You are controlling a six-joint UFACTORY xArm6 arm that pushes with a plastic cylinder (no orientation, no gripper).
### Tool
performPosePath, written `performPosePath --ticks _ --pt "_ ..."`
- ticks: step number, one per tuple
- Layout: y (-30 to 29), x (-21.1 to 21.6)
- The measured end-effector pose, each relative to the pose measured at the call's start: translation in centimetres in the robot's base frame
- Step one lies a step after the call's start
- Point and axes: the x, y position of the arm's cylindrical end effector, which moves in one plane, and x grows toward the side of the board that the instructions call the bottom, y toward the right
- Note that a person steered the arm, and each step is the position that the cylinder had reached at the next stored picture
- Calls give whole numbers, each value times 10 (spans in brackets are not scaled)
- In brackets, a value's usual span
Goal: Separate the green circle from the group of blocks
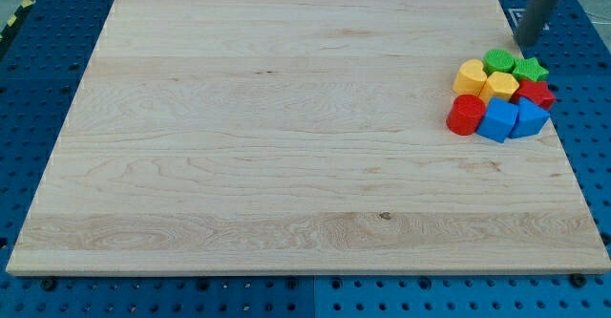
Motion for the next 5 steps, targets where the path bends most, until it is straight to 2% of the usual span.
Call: performPosePath --ticks 3,5 --pt "19 48" --pt "18 58"
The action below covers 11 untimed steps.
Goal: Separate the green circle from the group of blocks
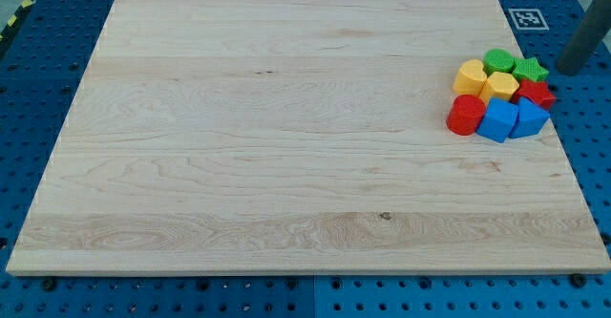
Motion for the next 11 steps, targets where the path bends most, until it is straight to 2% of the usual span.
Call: performPosePath --ticks 2,6,8,9,10,11 --pt "-23 11" --pt "-117 -29" --pt "-115 -37" --pt "-81 -27" --pt "-58 0" --pt "-38 2"
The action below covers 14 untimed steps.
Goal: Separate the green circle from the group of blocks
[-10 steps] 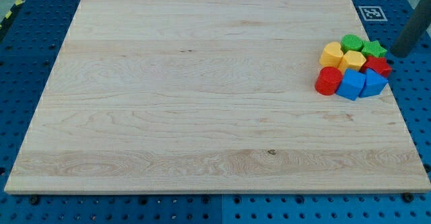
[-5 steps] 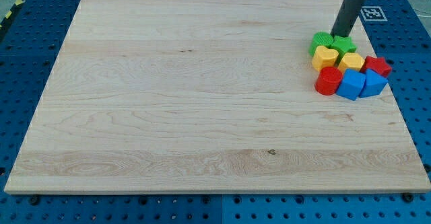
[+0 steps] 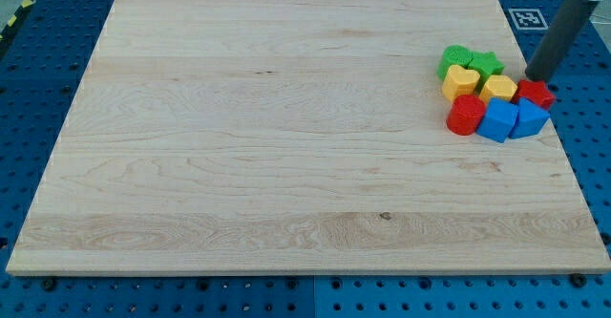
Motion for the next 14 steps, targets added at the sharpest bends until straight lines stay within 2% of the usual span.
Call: performPosePath --ticks 1,2,3,5,6,8,9,11,12,13,14 --pt "-13 -46" --pt "-59 -61" --pt "-82 -46" --pt "-21 -19" --pt "-17 -5" --pt "-53 -61" --pt "-71 -45" --pt "-62 5" --pt "-76 5" --pt "-133 -1" --pt "-142 -20"
